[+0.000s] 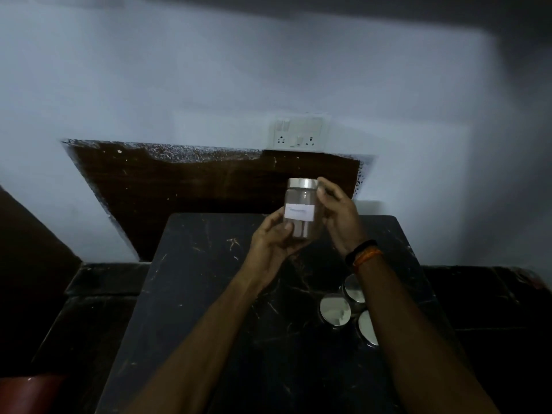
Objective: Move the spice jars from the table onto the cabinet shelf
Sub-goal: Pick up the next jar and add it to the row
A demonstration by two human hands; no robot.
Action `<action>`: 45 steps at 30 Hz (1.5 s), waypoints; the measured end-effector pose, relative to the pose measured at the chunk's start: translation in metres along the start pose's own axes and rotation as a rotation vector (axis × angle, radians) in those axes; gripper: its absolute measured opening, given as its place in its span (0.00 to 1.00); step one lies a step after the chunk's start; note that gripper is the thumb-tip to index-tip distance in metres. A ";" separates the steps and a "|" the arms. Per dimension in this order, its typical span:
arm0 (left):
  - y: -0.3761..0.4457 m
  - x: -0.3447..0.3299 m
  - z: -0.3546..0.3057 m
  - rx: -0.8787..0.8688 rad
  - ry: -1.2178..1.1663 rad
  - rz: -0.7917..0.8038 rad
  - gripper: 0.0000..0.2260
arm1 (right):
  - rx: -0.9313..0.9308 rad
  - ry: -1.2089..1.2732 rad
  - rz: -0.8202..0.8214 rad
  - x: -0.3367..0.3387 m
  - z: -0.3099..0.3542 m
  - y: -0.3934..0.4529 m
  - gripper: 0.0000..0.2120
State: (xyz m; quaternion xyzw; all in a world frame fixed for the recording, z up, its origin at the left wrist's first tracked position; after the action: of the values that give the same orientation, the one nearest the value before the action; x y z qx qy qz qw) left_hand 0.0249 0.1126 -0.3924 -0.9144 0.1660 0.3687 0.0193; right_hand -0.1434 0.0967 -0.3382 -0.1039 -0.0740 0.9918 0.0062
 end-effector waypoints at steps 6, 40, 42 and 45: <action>0.007 -0.021 -0.012 -0.110 0.131 -0.036 0.26 | 0.054 0.017 -0.062 -0.012 0.020 0.003 0.20; 0.164 -0.249 -0.297 -0.415 0.745 0.409 0.31 | 0.597 0.024 0.032 -0.054 0.335 0.006 0.22; 0.176 -0.259 -0.308 -0.419 0.745 0.417 0.32 | 0.623 0.021 0.027 -0.055 0.350 0.009 0.21; 0.194 -0.270 -0.318 -0.421 0.753 0.453 0.29 | 0.646 0.025 -0.021 -0.055 0.368 0.017 0.21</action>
State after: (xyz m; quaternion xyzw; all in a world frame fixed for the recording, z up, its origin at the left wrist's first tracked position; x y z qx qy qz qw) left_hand -0.0063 -0.0423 0.0392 -0.9092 0.2780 0.0328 -0.3082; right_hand -0.1657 0.0251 0.0262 -0.1078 0.2437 0.9625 0.0501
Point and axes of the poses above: each hand's wrist, its own y-axis towards the middle knuckle, its own x-axis out of the back of the hand, z = x × y, the point moved 2 cm from there along y, towards the middle knuckle, and after that the axes turned 8 degrees about -x, right-handed, at the moved point
